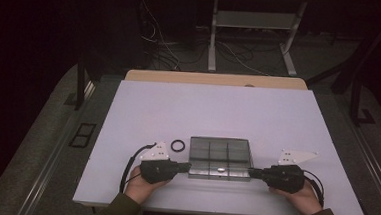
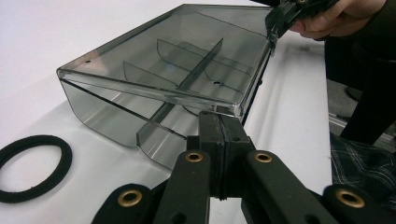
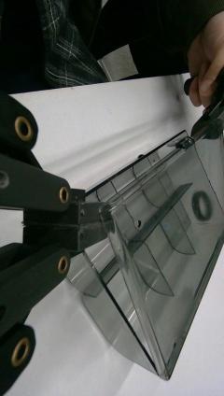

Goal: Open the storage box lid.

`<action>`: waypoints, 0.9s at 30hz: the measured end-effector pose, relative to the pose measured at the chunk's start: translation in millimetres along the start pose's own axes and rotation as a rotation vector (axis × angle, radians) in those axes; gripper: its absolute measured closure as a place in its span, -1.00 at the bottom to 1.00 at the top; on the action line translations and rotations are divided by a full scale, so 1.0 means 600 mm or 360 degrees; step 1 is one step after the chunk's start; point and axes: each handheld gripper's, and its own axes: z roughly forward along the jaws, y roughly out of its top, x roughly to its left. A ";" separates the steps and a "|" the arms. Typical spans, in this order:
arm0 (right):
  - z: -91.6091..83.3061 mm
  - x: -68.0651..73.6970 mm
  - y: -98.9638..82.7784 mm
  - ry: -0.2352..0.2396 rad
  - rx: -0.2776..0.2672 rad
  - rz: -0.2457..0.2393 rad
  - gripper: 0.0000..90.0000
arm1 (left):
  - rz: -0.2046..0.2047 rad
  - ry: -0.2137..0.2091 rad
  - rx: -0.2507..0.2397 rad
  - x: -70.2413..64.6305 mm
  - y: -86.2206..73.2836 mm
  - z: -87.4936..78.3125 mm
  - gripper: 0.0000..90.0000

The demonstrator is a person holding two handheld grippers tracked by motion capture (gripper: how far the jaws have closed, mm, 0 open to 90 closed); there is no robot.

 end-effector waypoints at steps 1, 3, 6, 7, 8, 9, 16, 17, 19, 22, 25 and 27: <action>0.001 0.001 0.001 0.0001 0.0004 0.0003 0.98 | -0.0006 0.0000 -0.0005 0.000 0.000 0.000 0.98; 0.003 0.001 0.002 0.0002 0.0000 0.0004 0.98 | -0.0011 -0.0007 -0.0016 0.001 0.001 0.000 0.98; 0.006 0.001 0.005 0.0006 0.0000 -0.0002 0.98 | -0.0015 -0.0009 -0.0025 0.001 0.001 0.000 0.98; 0.008 0.001 0.006 0.0009 0.0000 -0.0005 0.98 | -0.0018 -0.0010 -0.0028 0.001 0.001 -0.001 0.98; 0.009 0.001 0.006 0.0010 0.0001 -0.0005 0.98 | -0.0023 -0.0010 -0.0030 0.002 0.002 -0.001 0.98; 0.010 0.001 0.007 0.0014 0.0002 -0.0006 0.98 | -0.0023 -0.0009 -0.0032 0.002 0.002 -0.001 0.98; 0.017 0.002 0.013 0.0026 0.0001 -0.0006 0.98 | -0.0016 -0.0006 -0.0028 0.003 0.001 -0.001 0.97; 0.017 0.002 0.014 0.0030 0.0001 -0.0006 0.98 | -0.0016 -0.0005 -0.0024 0.003 0.001 -0.001 0.95; 0.018 0.001 0.015 0.0027 -0.0002 -0.0008 0.98 | -0.0020 -0.0002 -0.0018 0.003 0.000 -0.002 0.93; 0.019 0.000 0.017 0.0030 -0.0006 -0.0007 0.98 | -0.0021 0.0010 -0.0012 0.004 -0.001 -0.004 0.87; 0.023 0.000 0.020 0.0036 -0.0008 -0.0008 0.98 | -0.0004 0.0042 0.0001 0.005 -0.001 -0.008 0.78; 0.025 0.000 0.023 0.0039 -0.0005 -0.0010 0.98 | -0.0010 0.0056 -0.0001 0.007 -0.002 -0.011 0.71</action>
